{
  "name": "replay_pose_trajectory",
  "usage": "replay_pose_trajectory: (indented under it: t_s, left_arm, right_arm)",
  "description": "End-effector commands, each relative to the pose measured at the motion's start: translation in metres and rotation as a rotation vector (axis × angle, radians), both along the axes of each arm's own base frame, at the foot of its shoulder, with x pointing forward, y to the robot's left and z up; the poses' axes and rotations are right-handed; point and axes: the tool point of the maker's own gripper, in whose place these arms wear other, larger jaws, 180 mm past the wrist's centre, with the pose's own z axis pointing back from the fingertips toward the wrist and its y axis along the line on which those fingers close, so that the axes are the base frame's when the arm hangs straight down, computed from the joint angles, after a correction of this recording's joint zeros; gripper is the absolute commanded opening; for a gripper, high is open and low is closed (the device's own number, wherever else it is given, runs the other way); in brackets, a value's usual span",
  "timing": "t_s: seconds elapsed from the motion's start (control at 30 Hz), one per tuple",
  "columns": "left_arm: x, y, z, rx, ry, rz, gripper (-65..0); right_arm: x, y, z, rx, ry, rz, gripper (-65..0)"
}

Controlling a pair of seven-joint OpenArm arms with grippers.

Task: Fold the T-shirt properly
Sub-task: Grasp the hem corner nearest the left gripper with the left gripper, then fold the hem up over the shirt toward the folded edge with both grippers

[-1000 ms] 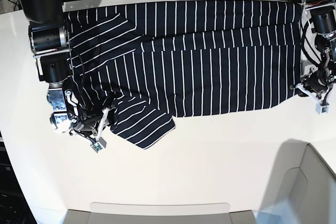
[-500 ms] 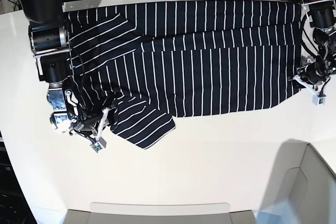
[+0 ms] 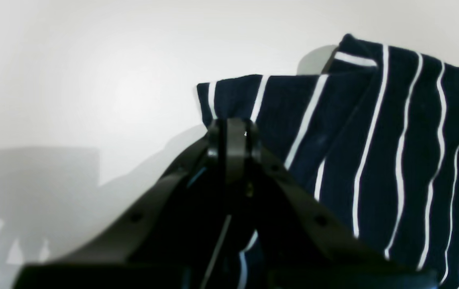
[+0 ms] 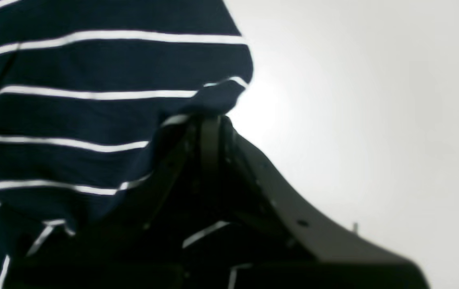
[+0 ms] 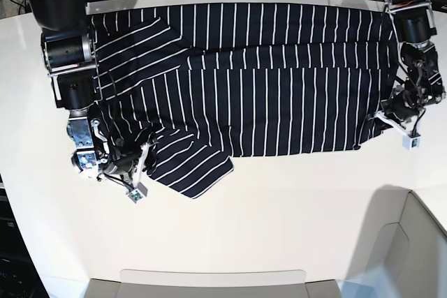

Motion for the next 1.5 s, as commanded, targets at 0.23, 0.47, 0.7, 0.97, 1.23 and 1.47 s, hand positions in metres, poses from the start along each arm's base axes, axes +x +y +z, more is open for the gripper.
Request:
replay_pose_trajectory:
  t_s: [0.23, 0.47, 0.7, 0.97, 1.23, 1.47]
  left_arm:
    - [0.01, 0.035, 0.05, 0.018, -0.168, 0.11, -65.0]
    - [0.003, 0.04, 0.065, 0.035, -0.196, 0.123, -65.0]
    - [-0.014, 0.04, 0.056, 0.054, -0.16, 0.112, -65.0]
    - [-0.022, 0.041, 0.054, 0.068, -0.151, 0.105, -65.0]
    - [-0.016, 0.034, 0.078, 0.12, -0.206, 0.057, -65.0]
    - [-0.029, 0.05, 0.08, 0.126, -0.212, 0.112, -65.0]
  right_arm:
    - [0.035, 0.001, 0.065, -0.003, -0.191, 0.035, -65.0]
    - [0.032, 0.008, 0.082, -0.013, -0.261, 0.076, -65.0]
    - [0.018, -0.003, 0.088, -0.031, -0.271, 0.053, -65.0]
    - [0.0, -0.02, 0.09, -0.021, -0.29, -0.001, -65.0]
    - [-0.02, -0.025, 0.102, -0.043, -0.322, -0.016, -65.0]
    - [-0.038, -0.031, 0.115, -0.048, -0.374, -0.036, -65.0]
